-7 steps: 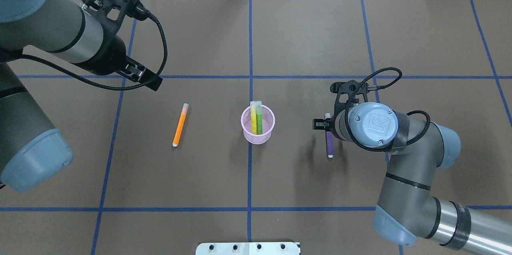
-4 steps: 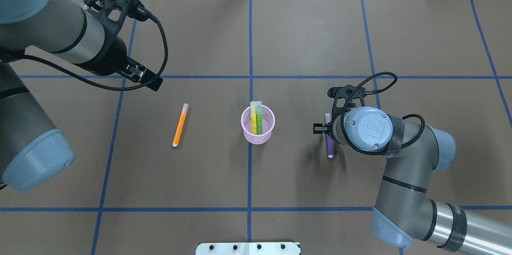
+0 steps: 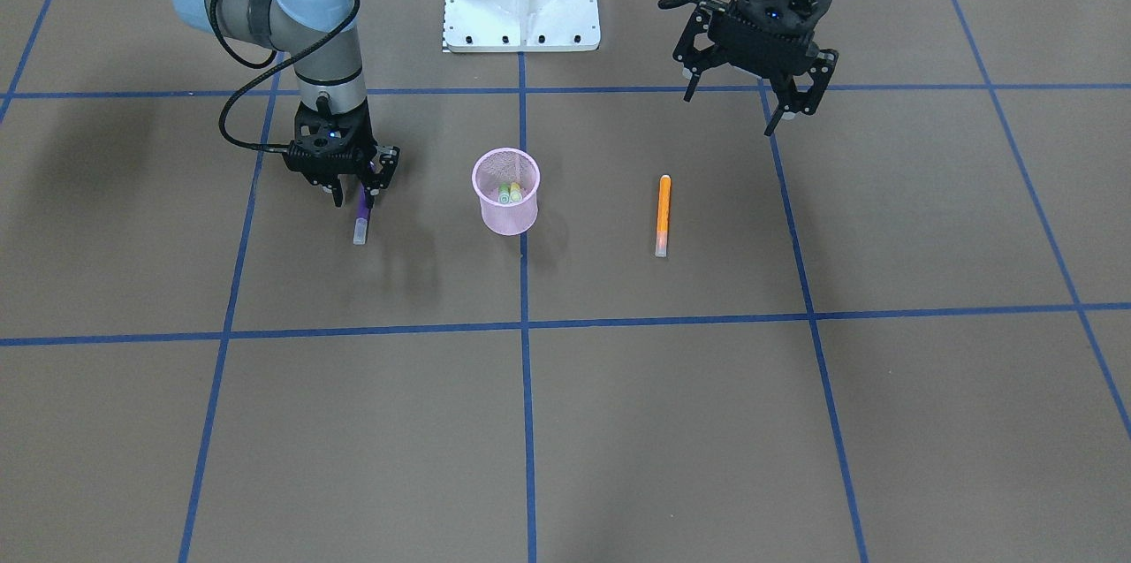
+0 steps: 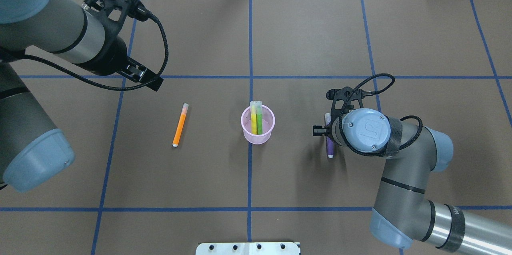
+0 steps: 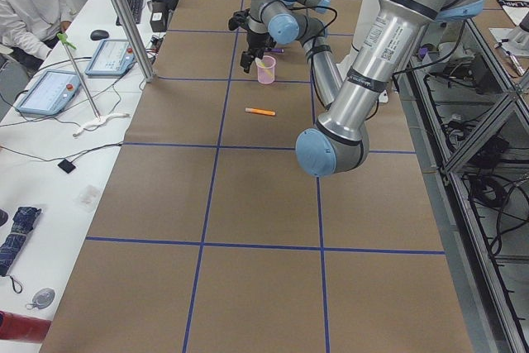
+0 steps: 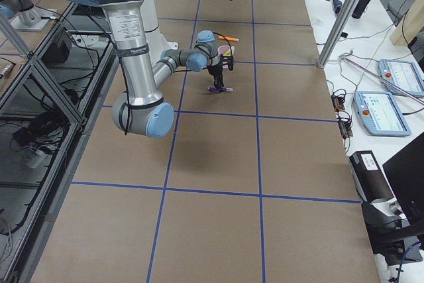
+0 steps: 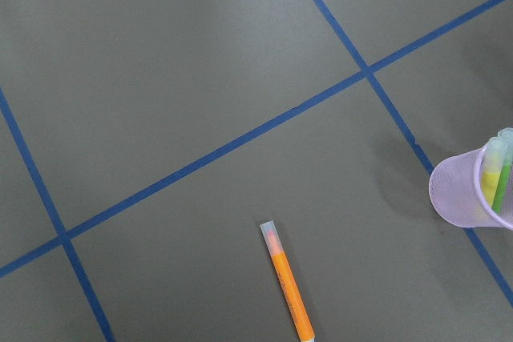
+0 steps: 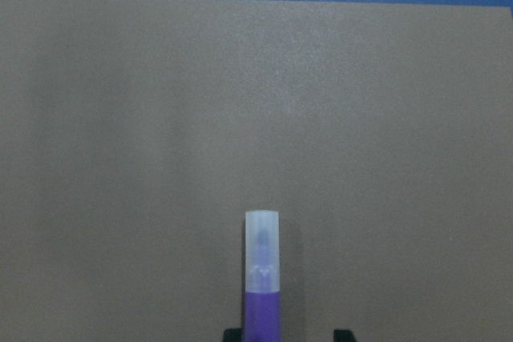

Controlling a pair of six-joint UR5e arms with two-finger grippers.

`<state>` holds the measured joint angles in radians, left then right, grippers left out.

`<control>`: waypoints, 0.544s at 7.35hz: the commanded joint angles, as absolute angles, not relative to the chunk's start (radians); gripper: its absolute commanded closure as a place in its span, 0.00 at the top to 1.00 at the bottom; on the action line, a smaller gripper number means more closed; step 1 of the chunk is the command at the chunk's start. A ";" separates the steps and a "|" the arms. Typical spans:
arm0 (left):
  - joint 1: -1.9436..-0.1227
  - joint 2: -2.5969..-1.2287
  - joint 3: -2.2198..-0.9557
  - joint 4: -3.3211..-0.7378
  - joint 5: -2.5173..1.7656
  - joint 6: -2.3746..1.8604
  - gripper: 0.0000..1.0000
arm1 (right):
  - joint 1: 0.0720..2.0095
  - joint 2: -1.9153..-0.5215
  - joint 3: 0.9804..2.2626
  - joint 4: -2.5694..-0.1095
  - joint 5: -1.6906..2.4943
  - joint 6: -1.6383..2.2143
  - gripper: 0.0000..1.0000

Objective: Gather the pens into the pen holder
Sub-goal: 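Grasp the purple marker with the right gripper and lift it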

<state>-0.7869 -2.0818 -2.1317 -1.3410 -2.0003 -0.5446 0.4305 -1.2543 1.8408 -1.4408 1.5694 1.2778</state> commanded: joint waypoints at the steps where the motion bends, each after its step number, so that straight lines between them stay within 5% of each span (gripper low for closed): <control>1: -0.787 -2.080 -2.131 -1.342 -2.000 -0.545 1.00 | 0.431 -1.215 1.810 -1.442 1.575 1.261 0.48; 4: -0.787 -2.082 -2.129 -1.341 -2.000 -0.545 1.00 | 0.436 -1.204 1.795 -1.440 1.577 1.241 0.43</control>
<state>-0.7869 -2.0804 -2.1301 -1.3413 -2.0003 -0.5446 0.4334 -1.2070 1.7979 -1.4406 1.5762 1.2545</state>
